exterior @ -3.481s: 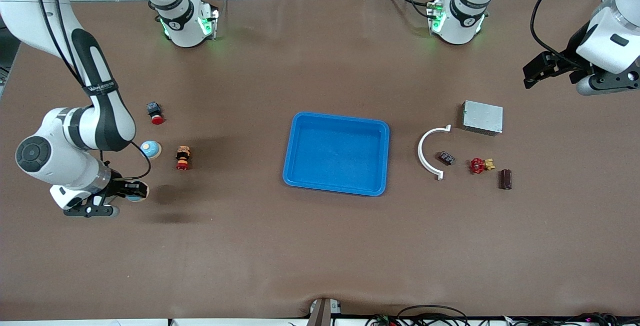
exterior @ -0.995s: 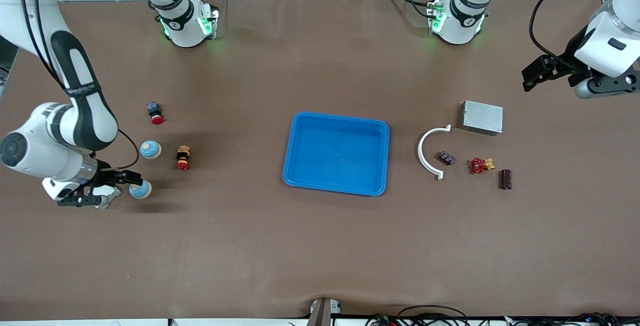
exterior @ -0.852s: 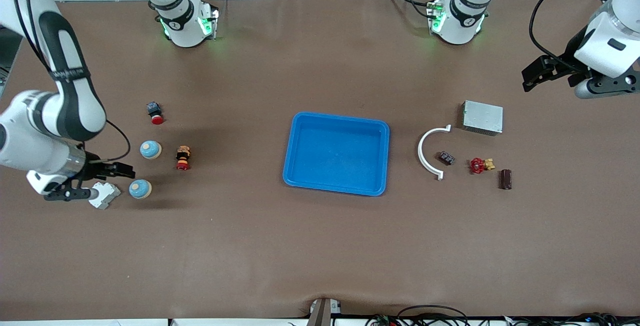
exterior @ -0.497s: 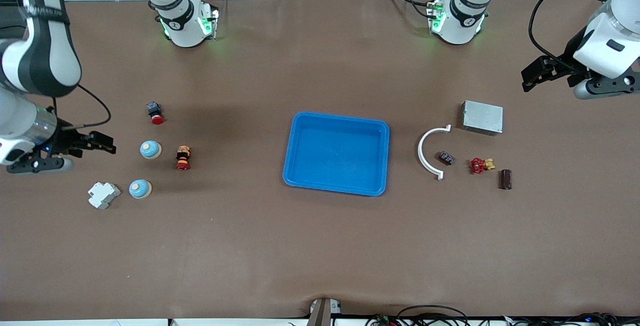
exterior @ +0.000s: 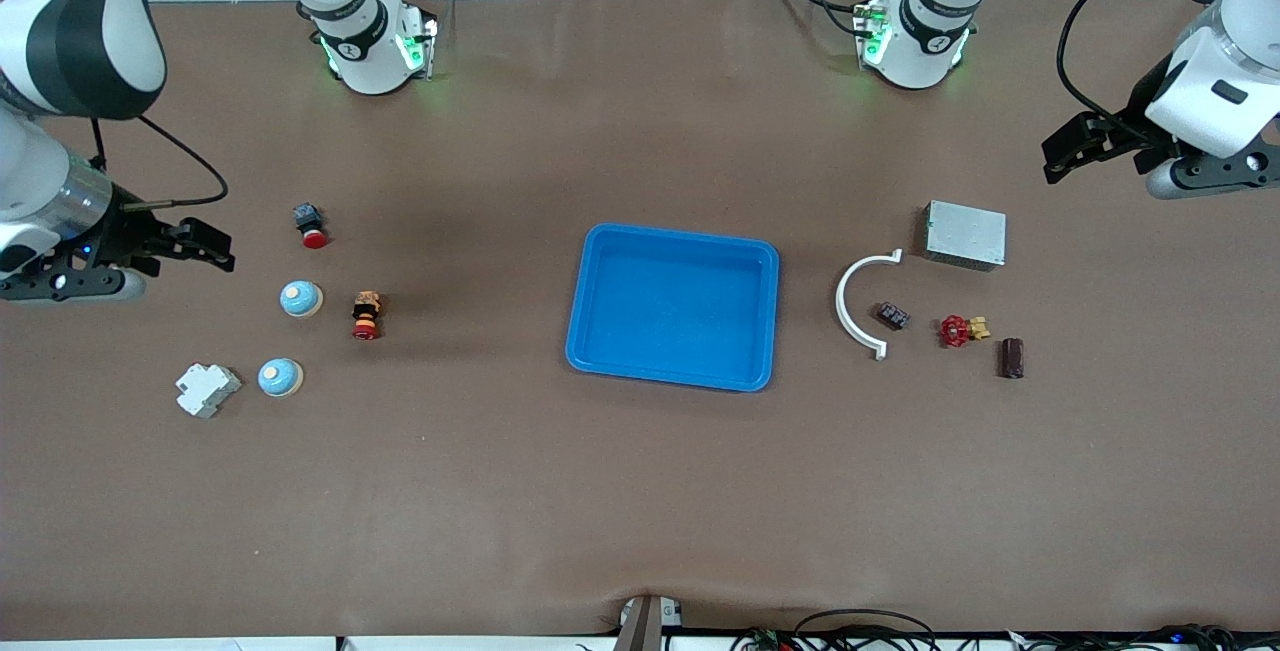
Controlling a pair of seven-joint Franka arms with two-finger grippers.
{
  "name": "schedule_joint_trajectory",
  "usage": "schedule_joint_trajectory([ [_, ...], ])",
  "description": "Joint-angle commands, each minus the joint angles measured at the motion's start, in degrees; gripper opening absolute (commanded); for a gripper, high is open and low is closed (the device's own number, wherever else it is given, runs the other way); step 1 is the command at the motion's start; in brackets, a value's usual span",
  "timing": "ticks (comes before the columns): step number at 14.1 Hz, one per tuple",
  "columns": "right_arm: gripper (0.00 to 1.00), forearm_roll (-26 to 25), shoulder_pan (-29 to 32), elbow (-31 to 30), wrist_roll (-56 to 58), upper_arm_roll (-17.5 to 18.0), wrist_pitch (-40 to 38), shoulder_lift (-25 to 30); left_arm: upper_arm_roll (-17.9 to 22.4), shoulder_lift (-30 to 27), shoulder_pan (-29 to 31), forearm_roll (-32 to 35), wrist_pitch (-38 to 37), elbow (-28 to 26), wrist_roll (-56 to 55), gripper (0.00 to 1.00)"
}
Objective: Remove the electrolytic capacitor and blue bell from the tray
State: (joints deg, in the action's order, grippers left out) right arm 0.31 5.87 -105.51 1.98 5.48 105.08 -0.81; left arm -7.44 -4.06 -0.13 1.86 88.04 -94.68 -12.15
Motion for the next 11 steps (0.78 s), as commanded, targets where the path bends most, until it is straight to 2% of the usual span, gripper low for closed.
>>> schedule_joint_trajectory([
  [1, 1.00, -0.8, -2.6, 4.1, -4.5, 0.1, -5.9, 1.3, 0.1, -0.5, 0.3, -0.4, 0.3, -0.5, 1.9, 1.00],
  [4, 1.00, -1.0, -2.9, 9.8, -3.9, 0.0, -12.6, 1.9, 0.1, -0.6, 0.3, -0.4, 0.2, -0.4, 1.7, 1.00],
  [8, 1.00, -1.0, -2.6, 13.8, -1.5, -0.3, -14.9, 2.7, 0.0, -0.6, 0.2, -0.4, 0.2, -0.3, 1.8, 1.00],
  [11, 1.00, -0.9, -2.4, 14.6, -0.8, -0.6, -16.7, 2.8, 0.0, -0.6, 0.2, -0.4, 0.2, -0.3, 1.8, 1.00],
])
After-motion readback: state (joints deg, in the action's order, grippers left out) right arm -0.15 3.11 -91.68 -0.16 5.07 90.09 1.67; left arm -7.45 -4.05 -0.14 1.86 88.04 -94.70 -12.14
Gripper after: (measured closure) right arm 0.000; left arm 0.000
